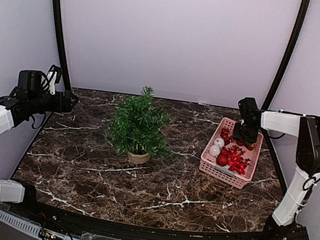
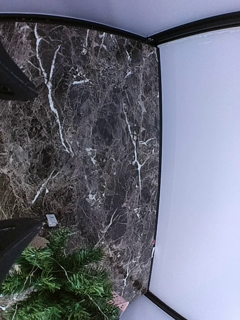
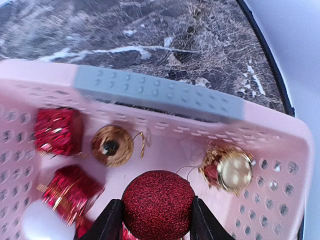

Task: Decorate the small christmas tree
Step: Hang the ornament ball in the bin, then pass from the right arm to the left

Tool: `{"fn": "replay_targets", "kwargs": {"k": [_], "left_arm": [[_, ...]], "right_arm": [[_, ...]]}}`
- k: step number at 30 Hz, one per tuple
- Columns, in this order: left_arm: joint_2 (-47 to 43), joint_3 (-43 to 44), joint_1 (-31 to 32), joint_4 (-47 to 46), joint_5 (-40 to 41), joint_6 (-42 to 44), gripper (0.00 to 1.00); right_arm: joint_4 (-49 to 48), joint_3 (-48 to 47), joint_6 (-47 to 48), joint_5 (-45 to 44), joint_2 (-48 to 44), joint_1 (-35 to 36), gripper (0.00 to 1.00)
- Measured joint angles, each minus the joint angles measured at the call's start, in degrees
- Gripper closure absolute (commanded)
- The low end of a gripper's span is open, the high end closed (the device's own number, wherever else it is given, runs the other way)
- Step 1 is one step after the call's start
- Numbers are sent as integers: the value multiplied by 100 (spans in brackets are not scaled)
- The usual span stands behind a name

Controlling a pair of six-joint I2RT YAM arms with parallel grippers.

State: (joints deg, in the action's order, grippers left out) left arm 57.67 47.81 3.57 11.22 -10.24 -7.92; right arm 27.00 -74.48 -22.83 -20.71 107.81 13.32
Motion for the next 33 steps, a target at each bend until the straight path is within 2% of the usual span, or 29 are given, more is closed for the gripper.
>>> {"fn": "replay_targets", "kwargs": {"k": [6, 12, 19, 24, 33], "left_arm": [[-74, -44, 2, -107, -431, 11, 19], [-385, -160, 219, -369, -896, 26, 19], [-669, -155, 1602, -726, -1025, -256, 20], [-669, 11, 2638, -942, -999, -542, 21], [-468, 315, 3687, -1292, -874, -608, 21]], "right_arm": [[0, 518, -57, 662, -1436, 0, 64], [0, 1082, -186, 1742, -2555, 2, 64], [151, 1237, -326, 2881, -3403, 131, 64], [208, 1213, -459, 3368, -3722, 529, 65], [280, 719, -761, 3790, -3720, 1537, 65]]}}
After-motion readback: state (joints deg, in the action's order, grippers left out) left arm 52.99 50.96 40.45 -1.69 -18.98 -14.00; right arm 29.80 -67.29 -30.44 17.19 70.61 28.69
